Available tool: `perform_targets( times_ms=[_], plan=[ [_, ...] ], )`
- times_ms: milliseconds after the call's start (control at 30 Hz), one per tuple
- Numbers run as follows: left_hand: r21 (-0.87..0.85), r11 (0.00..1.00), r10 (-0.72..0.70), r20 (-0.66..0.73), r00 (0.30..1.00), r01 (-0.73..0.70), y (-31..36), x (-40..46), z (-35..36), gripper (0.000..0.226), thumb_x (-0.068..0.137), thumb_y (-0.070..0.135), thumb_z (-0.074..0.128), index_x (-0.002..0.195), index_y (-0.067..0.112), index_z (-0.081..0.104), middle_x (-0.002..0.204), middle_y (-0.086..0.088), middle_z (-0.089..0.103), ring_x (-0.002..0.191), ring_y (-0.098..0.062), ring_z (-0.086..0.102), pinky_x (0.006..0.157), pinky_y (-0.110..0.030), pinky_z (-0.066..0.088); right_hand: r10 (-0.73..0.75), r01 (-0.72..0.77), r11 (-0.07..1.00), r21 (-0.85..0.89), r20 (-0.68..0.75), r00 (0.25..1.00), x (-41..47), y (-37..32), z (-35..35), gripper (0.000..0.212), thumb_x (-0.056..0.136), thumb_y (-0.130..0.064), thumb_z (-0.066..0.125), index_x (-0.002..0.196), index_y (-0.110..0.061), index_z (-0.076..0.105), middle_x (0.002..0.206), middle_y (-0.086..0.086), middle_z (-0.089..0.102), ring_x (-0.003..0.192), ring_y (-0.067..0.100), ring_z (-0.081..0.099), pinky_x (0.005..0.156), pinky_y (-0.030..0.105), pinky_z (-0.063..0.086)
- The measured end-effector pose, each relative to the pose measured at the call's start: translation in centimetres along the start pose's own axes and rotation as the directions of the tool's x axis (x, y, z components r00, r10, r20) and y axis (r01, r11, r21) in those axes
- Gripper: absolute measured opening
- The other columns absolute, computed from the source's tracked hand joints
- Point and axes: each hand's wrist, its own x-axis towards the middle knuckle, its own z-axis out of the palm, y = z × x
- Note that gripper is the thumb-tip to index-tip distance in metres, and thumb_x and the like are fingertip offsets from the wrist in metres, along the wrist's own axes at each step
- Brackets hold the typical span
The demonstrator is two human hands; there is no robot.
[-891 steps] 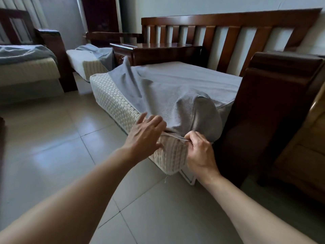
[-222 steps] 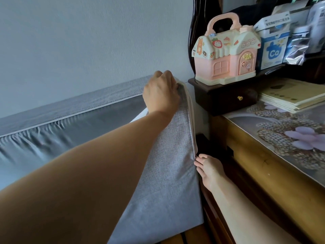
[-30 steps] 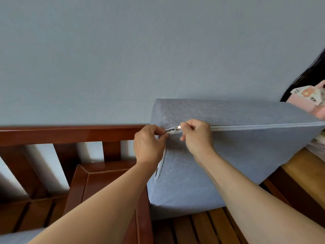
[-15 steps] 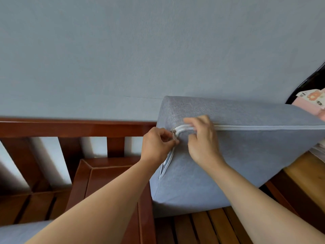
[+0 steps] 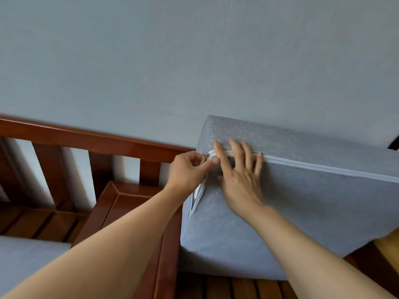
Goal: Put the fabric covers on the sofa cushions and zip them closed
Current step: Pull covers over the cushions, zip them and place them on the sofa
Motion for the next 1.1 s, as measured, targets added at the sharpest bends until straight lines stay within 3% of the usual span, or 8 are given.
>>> perform_targets(
  times_ms=[167,467,600,667,733,833,967,1100],
  plan=[
    [-0.140,0.989,-0.064,-0.037,0.997,0.058,0.4,-0.3,0.2,0.028,0.094,0.014,0.054,0.069,0.006,0.061,0.056,-0.001,0.056,0.053,-0.010,0.053,0.048,-0.019,0.048,-0.004,0.006,1.000,0.028,-0.081,0.997,0.0,0.0,0.7,0.088,0.073,-0.020,0.075,0.144,-0.031,0.025,0.145,0.009,0.026,0.134,0.034,0.021,0.107,0.062,0.013],
    [-0.132,0.982,-0.123,0.072,0.990,0.132,-3.3,0.0,-0.7,0.032,0.095,0.020,0.053,0.065,0.014,0.060,0.063,0.000,0.052,0.057,-0.008,0.049,0.053,-0.018,0.044,-0.032,0.008,0.994,-0.106,-0.223,0.974,0.3,0.0,1.8,0.095,0.068,-0.013,0.076,0.144,-0.034,0.023,0.142,0.010,0.028,0.132,0.034,0.027,0.106,0.061,0.018],
    [-0.071,0.980,-0.176,0.114,0.978,0.185,-6.2,-0.6,-0.8,0.031,0.095,0.021,0.052,0.066,0.014,0.059,0.078,-0.003,0.057,0.071,-0.012,0.052,0.043,-0.010,0.039,-0.137,0.096,0.978,-0.183,-0.225,0.965,-0.6,-0.7,2.4,0.082,0.071,0.001,0.034,0.145,-0.035,0.024,0.149,0.017,0.019,0.137,0.040,0.017,0.107,0.063,0.011],
    [-0.099,0.972,-0.203,0.116,0.972,0.215,-7.7,-0.9,-0.5,0.032,0.095,0.024,0.053,0.065,0.015,0.059,0.082,-0.004,0.061,0.084,-0.014,0.056,0.051,-0.016,0.042,-0.166,0.123,0.971,-0.207,-0.203,0.965,-0.9,-0.5,2.8,0.081,0.070,-0.003,0.022,0.145,-0.033,0.025,0.152,0.017,0.014,0.139,0.039,0.011,0.108,0.062,0.007],
    [-0.088,0.965,-0.238,0.100,0.966,0.247,-9.2,-1.0,-0.2,0.033,0.094,0.026,0.055,0.063,0.015,0.061,0.078,-0.004,0.059,0.082,-0.016,0.055,0.062,-0.026,0.049,-0.173,0.122,0.967,-0.224,-0.228,0.958,-0.9,-0.2,3.0,0.079,0.071,-0.005,0.019,0.145,-0.032,0.027,0.153,0.016,0.013,0.140,0.038,0.011,0.108,0.059,0.004],
    [-0.035,0.960,-0.273,0.073,0.959,0.276,-11.9,-1.5,0.3,0.034,0.093,0.030,0.056,0.062,0.018,0.064,0.079,-0.009,0.058,0.079,-0.021,0.056,0.063,-0.027,0.046,-0.194,0.133,0.967,-0.219,-0.289,0.938,-1.7,-0.4,3.8,0.074,0.076,-0.004,0.025,0.146,-0.030,0.028,0.154,0.017,0.013,0.141,0.039,0.011,0.110,0.060,0.010],
    [-0.016,0.963,-0.268,0.036,0.963,0.269,-14.0,-2.2,0.6,0.032,0.094,0.029,0.054,0.067,0.014,0.064,0.087,-0.006,0.065,0.081,-0.018,0.059,0.067,-0.028,0.046,-0.217,0.149,0.961,-0.235,-0.295,0.931,-2.6,-0.9,5.3,0.087,0.075,-0.013,0.073,0.147,-0.029,0.027,0.154,0.017,0.006,0.142,0.038,0.005,0.112,0.056,0.010],
    [-0.016,0.958,-0.287,0.030,0.957,0.288,-15.9,-2.9,1.2,0.030,0.096,0.025,0.051,0.072,0.011,0.061,0.088,-0.003,0.067,0.077,-0.007,0.061,0.064,-0.024,0.047,-0.273,0.193,0.934,-0.302,-0.248,0.930,-4.5,-0.8,7.7,0.086,0.073,-0.016,0.073,0.146,-0.029,0.030,0.154,0.014,0.003,0.142,0.036,0.005,0.112,0.053,0.010]
  ],
)
